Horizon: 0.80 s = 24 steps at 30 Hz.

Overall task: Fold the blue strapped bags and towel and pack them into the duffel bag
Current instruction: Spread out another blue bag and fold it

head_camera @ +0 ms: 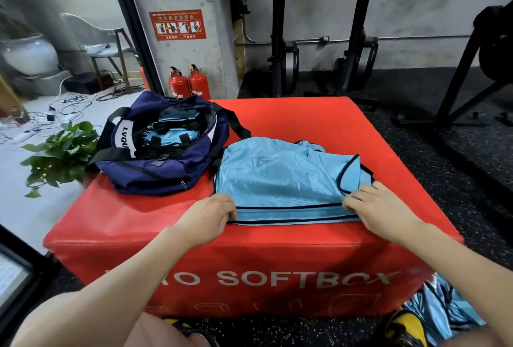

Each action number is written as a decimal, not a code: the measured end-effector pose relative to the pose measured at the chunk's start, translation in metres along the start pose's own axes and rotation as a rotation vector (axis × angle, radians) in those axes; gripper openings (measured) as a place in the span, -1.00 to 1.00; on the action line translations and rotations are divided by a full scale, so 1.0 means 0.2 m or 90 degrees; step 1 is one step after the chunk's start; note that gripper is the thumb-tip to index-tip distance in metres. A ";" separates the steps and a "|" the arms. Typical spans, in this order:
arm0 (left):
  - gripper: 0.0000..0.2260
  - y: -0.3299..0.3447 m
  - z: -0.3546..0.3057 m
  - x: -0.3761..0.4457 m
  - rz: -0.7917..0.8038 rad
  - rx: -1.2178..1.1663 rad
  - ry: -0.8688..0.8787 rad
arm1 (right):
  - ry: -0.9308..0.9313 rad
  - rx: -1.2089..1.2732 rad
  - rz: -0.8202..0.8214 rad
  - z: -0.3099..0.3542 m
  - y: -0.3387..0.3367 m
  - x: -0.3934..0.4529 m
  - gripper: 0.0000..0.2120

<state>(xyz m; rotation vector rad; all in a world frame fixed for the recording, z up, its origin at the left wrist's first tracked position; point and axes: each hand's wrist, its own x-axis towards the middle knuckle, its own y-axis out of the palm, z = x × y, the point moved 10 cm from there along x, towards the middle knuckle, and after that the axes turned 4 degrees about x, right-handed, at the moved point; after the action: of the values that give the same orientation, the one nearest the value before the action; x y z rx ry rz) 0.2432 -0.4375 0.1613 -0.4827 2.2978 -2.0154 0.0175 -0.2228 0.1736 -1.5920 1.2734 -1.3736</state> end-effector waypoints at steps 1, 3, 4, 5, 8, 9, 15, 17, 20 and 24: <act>-0.77 0.00 0.00 -0.01 0.005 -0.011 -0.010 | 0.010 0.025 0.017 -0.02 0.01 -0.01 -0.68; -0.74 -0.01 -0.01 -0.03 0.001 -0.028 -0.016 | 0.044 0.097 0.062 -0.05 0.02 -0.03 -0.77; -0.71 -0.01 -0.02 -0.03 0.004 -0.031 -0.017 | 0.059 0.133 0.094 -0.05 0.03 -0.04 -0.87; -0.68 -0.01 -0.02 -0.04 0.014 -0.028 -0.020 | 0.081 0.164 0.128 -0.06 0.05 -0.05 -0.89; -0.67 -0.01 -0.03 -0.04 0.030 -0.002 -0.011 | 0.092 0.185 0.161 -0.09 0.07 -0.07 -0.80; -0.70 -0.02 -0.04 -0.05 0.017 0.002 0.003 | 0.082 0.169 0.145 -0.09 0.06 -0.07 -0.83; -0.84 -0.04 -0.08 -0.05 -0.007 0.009 0.020 | 0.067 0.070 0.060 -0.04 -0.03 -0.05 -0.85; -0.89 -0.05 -0.05 -0.04 -0.021 -0.018 -0.018 | 0.080 0.041 0.037 -0.05 -0.07 -0.05 -0.84; -0.88 -0.11 -0.01 -0.03 -0.083 -0.065 -0.081 | 0.112 -0.009 0.050 -0.08 -0.08 -0.05 -0.80; -0.90 -0.24 0.00 -0.01 -0.152 -0.119 -0.107 | 0.150 -0.083 0.028 -0.12 -0.11 -0.07 -0.82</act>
<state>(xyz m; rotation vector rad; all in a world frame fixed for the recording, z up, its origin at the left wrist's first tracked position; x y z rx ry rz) 0.2547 -0.4427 0.2078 -0.9428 2.4321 -1.7735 -0.0007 -0.2007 0.1958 -1.5102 1.5553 -1.5121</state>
